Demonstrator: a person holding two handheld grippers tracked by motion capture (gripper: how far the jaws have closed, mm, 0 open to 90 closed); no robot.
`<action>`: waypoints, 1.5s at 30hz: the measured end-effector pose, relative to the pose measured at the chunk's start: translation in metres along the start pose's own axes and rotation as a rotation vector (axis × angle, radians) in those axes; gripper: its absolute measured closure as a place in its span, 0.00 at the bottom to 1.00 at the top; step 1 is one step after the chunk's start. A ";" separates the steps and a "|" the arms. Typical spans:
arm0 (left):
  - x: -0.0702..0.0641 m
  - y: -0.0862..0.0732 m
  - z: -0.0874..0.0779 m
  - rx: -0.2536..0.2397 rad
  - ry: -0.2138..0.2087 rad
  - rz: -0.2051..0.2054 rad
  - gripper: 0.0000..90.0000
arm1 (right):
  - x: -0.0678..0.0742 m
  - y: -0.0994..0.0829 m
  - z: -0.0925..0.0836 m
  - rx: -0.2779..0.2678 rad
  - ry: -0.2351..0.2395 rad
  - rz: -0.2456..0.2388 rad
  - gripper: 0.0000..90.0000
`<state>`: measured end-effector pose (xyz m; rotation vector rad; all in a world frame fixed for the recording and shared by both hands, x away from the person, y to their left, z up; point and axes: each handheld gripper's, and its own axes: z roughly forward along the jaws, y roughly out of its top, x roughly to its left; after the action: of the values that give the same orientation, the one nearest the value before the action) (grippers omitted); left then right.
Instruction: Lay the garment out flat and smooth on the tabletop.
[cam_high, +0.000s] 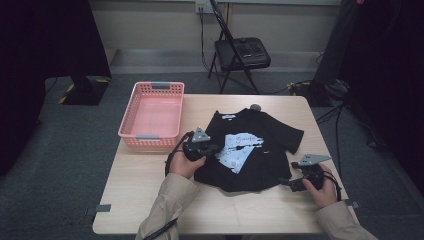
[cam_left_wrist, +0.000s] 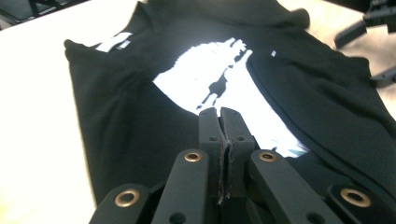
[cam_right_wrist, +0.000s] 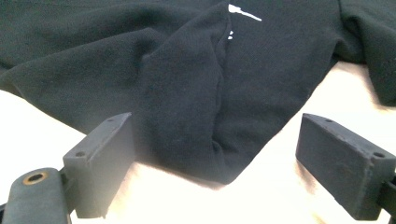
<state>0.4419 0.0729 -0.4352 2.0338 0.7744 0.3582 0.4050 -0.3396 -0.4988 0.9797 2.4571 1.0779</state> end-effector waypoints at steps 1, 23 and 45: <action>0.002 0.001 -0.002 -0.004 0.004 -0.006 0.98 | 0.000 0.000 0.000 0.000 0.000 0.000 0.13; 0.042 -0.001 -0.041 -0.092 0.100 -0.127 0.99 | 0.000 0.000 0.000 0.000 0.000 0.000 0.13; 0.093 -0.015 -0.080 -0.132 0.225 -0.223 0.99 | 0.000 0.000 0.000 0.000 0.000 0.000 0.13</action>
<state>0.4655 0.1909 -0.4073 1.7821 1.0761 0.5018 0.4050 -0.3396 -0.4988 0.9798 2.4569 1.0781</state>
